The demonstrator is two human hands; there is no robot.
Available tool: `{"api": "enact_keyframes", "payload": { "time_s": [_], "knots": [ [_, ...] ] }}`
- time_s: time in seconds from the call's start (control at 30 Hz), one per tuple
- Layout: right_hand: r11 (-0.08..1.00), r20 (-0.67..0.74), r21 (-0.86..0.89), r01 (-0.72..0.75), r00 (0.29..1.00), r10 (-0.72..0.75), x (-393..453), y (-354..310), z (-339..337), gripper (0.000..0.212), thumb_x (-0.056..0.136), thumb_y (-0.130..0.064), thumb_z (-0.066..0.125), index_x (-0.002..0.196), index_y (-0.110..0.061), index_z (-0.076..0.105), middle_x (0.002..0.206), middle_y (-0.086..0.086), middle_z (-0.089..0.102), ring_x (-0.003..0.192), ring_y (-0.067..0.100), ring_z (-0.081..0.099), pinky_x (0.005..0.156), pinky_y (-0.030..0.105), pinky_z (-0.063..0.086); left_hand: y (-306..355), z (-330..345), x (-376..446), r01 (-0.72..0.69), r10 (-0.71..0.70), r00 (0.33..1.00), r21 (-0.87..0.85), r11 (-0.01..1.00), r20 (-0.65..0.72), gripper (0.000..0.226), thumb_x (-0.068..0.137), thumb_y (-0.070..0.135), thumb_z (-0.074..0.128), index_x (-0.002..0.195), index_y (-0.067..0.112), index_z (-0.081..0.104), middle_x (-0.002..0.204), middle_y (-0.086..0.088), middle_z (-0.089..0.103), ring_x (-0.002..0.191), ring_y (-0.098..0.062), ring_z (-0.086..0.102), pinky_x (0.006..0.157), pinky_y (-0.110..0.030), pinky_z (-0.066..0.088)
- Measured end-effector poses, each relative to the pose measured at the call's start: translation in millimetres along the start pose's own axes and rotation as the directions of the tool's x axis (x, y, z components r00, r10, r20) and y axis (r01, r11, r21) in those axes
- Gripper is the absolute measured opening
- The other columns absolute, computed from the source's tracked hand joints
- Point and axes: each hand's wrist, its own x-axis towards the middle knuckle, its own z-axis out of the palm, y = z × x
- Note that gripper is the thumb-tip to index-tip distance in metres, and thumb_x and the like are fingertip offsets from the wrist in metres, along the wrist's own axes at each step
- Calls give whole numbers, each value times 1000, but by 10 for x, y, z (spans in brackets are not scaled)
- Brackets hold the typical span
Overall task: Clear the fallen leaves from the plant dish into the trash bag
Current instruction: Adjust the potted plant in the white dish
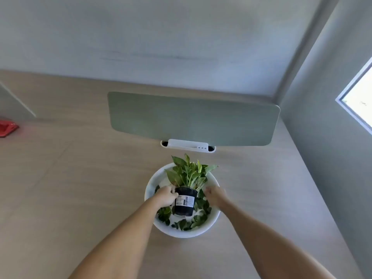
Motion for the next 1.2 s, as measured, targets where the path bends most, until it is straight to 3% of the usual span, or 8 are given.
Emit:
{"api": "enact_keyframes", "payload": {
  "time_s": [0.23,0.33,0.5,0.6,0.73,0.8,0.97,1.2],
  "knots": [
    [910,112,352,-221,975,193,-101,-136,407,26,94,-16,37,95,-7,62,85,6,61,75,21,55,58,26,41,64,78,-8,112,-84,992,-345,932,94,35,92,25,54,120,5,57,126,-14,59,118,-31,54,93,-39,47],
    [893,23,413,-178,982,185,-119,-189,426,23,94,-16,39,97,-9,61,79,4,61,66,18,54,58,28,43,1,43,41,79,-62,997,-418,905,54,34,86,23,62,115,6,62,115,-12,67,105,-26,62,86,-37,52],
    [896,-155,444,3,985,74,-133,-341,291,30,94,-11,44,121,-12,56,108,7,68,84,19,57,59,20,45,44,-152,21,-57,28,998,-516,855,-63,44,78,18,72,118,7,60,109,-20,70,98,-37,65,62,-30,46],
    [892,-195,453,18,978,79,-117,-392,255,29,92,-8,48,120,-13,54,112,5,69,84,18,60,69,23,47,68,-214,28,-135,73,988,-510,850,-140,47,72,12,76,116,10,57,109,-18,68,82,-33,62,57,-28,43],
    [901,-187,435,6,979,84,-86,-364,319,28,90,-10,53,118,-10,50,107,5,68,82,20,62,51,19,44,30,-134,82,-163,85,981,-490,856,-177,50,67,4,77,111,12,54,110,-6,64,98,-23,64,80,-36,54],
    [910,-190,415,16,979,69,-78,-344,355,29,88,-8,54,117,-9,50,106,6,69,81,17,59,59,22,44,-27,-66,124,-154,71,980,-482,863,-186,49,66,4,77,108,13,55,108,-4,66,97,-22,67,85,-37,56],
    [943,-190,334,8,980,59,-47,-272,455,32,85,-7,59,115,-7,48,100,14,67,78,20,52,67,25,40,-107,37,210,-110,36,985,-461,880,-167,40,70,-2,75,106,-1,58,86,-4,62,77,-19,59,68,-21,53],
    [980,-144,197,12,990,16,37,-89,509,45,79,-6,63,122,-9,48,113,15,64,107,34,58,92,37,48,-272,55,264,-244,211,958,-163,956,-196,52,67,7,79,115,3,60,120,-12,63,116,-27,54,95,-30,44]
  ]
}}
